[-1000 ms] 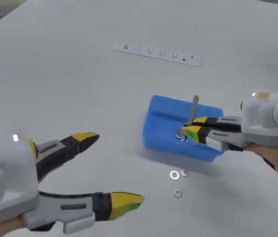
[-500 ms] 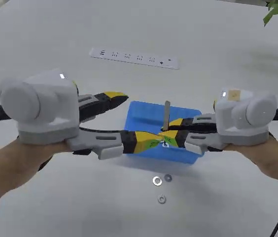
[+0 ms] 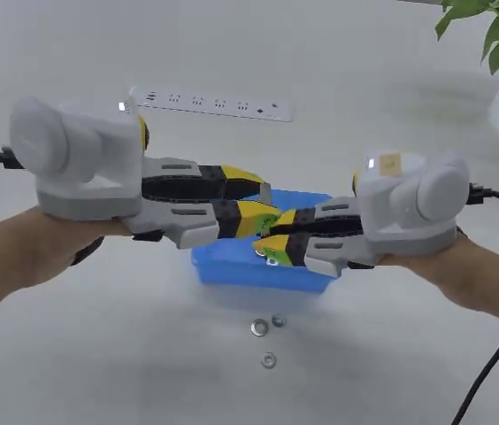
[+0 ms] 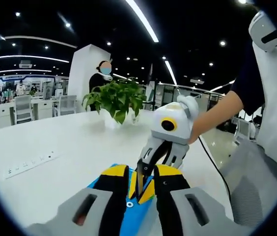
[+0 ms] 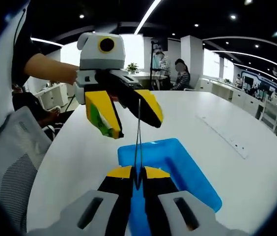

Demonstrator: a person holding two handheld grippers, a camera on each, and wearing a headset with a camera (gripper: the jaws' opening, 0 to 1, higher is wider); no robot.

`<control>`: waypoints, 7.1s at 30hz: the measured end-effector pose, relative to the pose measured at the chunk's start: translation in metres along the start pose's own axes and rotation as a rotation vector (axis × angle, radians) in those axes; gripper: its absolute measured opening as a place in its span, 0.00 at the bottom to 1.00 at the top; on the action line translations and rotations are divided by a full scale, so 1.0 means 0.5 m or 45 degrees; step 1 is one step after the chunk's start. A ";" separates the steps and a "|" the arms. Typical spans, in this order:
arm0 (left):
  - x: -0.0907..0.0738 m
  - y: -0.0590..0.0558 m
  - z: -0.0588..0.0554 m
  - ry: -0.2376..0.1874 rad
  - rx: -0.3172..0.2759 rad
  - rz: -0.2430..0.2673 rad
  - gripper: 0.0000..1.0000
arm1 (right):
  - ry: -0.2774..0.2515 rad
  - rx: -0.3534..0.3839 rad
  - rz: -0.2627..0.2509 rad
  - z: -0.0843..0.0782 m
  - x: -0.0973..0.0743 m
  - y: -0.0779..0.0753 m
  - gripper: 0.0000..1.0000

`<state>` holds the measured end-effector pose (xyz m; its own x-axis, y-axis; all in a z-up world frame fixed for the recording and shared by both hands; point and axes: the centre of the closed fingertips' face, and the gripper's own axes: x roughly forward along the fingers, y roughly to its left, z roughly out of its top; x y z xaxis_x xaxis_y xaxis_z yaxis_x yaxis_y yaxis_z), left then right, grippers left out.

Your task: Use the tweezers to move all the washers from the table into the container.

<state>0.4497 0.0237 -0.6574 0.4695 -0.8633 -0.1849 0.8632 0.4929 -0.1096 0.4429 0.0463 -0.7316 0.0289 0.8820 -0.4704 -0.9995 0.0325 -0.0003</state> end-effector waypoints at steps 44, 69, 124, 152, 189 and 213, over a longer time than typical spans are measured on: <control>-0.085 -0.088 0.095 0.015 0.405 0.136 0.04 | 0.042 -0.167 -0.235 0.028 -0.116 0.058 0.30; -0.073 -0.205 0.039 -0.029 0.299 0.114 0.04 | 0.007 -0.012 -0.176 -0.066 -0.205 0.213 0.66; -0.020 -0.223 -0.106 0.105 0.204 -0.026 0.04 | 0.060 0.216 -0.037 -0.153 -0.153 0.278 0.84; -0.012 -0.230 -0.103 0.222 0.122 -0.110 0.05 | 0.080 0.099 0.253 -0.104 -0.035 0.223 0.27; -0.034 -0.256 -0.089 0.217 0.031 -0.065 0.16 | 0.075 -0.131 0.238 -0.096 -0.031 0.250 0.10; -0.181 -0.243 -0.070 0.085 -0.043 0.164 0.28 | -0.021 -0.139 0.138 0.029 -0.057 0.227 0.10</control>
<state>0.2958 0.0456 -0.6617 0.5619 -0.7839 -0.2640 0.7891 0.6038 -0.1132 0.3287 0.0316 -0.7056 -0.0797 0.8853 -0.4581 -0.9924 -0.1136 -0.0469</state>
